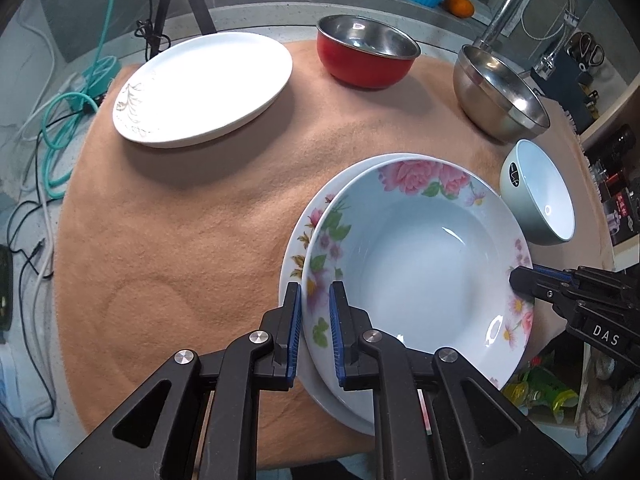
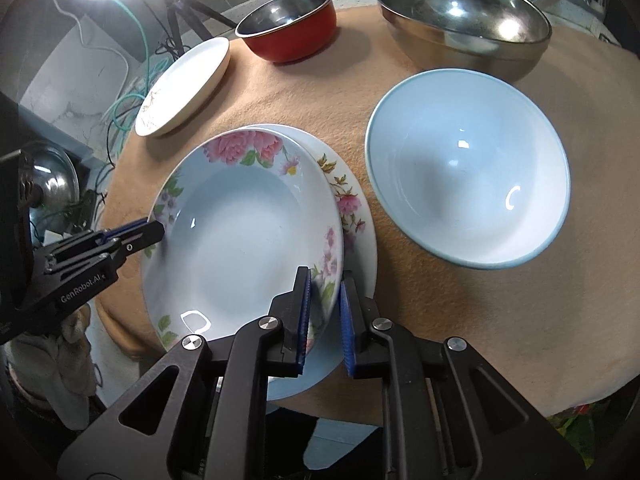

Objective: Organize plates and bowls
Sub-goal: 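Lower the pink-rose plate into the pink-blossom deep plate, then open both grippers and move toward the gold-leaf white plate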

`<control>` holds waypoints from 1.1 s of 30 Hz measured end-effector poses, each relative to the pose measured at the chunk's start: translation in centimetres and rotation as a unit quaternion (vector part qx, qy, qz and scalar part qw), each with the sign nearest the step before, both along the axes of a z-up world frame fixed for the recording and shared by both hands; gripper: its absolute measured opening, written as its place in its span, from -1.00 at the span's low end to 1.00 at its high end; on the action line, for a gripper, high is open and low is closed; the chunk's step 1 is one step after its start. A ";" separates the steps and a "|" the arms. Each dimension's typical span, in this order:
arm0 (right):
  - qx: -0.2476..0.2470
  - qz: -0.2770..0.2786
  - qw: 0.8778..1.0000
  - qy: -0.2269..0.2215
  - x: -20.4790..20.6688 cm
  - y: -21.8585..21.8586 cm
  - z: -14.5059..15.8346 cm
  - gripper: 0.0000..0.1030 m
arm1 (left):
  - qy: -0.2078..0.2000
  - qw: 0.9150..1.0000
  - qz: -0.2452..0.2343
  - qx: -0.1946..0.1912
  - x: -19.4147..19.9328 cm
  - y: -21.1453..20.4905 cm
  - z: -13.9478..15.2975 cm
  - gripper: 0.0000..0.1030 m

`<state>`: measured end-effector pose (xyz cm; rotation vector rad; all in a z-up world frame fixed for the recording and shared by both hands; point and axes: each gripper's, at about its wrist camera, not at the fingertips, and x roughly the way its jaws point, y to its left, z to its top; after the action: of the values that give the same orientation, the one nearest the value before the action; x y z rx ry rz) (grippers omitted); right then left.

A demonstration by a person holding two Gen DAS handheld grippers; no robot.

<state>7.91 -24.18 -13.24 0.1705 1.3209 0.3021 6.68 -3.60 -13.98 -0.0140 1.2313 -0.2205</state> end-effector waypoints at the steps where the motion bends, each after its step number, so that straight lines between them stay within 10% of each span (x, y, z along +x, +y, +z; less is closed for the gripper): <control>1: -0.006 0.004 1.000 -0.001 0.0 0.1 0.0 -0.72 | 0.000 1.000 -0.001 0.001 0.0 0.0 0.0 -0.76; 11: -0.052 0.033 0.998 -0.007 0.2 1.1 0.2 -0.64 | -0.002 1.000 -0.005 0.010 0.0 -0.3 0.0 -0.75; 33: 0.013 -0.014 1.000 -0.009 0.4 -1.0 2.2 -0.63 | 0.004 0.998 0.027 -0.057 0.4 3.1 1.2 -0.75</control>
<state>8.35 -25.17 -11.00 0.2075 1.2966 0.2961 7.06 -0.51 -12.83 -0.1473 1.2241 -0.2449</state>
